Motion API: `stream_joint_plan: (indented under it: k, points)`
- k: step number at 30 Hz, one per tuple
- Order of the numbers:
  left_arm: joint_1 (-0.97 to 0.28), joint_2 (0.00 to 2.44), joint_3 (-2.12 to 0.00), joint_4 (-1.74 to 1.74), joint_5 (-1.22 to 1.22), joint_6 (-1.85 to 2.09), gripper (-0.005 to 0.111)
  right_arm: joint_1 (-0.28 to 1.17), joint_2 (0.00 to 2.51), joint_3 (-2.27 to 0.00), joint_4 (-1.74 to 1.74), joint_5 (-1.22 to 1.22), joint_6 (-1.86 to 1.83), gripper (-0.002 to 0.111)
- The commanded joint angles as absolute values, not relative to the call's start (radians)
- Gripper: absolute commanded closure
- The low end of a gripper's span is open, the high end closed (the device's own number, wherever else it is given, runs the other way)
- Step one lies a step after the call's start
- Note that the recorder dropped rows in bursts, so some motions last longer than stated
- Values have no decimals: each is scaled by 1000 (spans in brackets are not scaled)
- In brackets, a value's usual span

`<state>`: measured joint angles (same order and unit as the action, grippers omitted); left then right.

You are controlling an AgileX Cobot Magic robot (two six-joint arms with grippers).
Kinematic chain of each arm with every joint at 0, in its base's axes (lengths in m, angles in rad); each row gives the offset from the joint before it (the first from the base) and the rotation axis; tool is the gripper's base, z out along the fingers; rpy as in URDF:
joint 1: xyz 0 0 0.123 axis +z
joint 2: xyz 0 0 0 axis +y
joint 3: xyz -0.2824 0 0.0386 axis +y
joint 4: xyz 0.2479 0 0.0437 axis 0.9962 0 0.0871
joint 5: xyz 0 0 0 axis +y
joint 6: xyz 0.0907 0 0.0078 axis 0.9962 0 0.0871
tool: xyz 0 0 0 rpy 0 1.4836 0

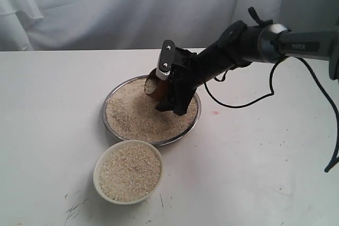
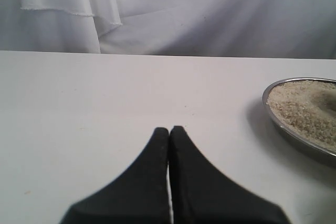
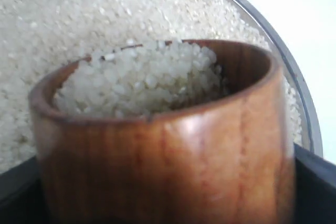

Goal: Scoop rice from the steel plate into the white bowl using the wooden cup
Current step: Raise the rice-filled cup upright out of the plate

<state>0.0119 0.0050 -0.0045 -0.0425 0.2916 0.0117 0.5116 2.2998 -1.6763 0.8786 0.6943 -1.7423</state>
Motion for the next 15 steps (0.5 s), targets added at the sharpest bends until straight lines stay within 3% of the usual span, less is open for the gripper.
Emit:
stream_joint_plan:
  k: [1, 15]
  points:
    - [10, 0, 0, -43, 285, 9, 107, 506, 2275, -1672, 963, 737, -1782, 108]
    - [10, 0, 0, -43, 285, 9, 107, 446, 2159, -1672, 1079, 843, -1699, 108]
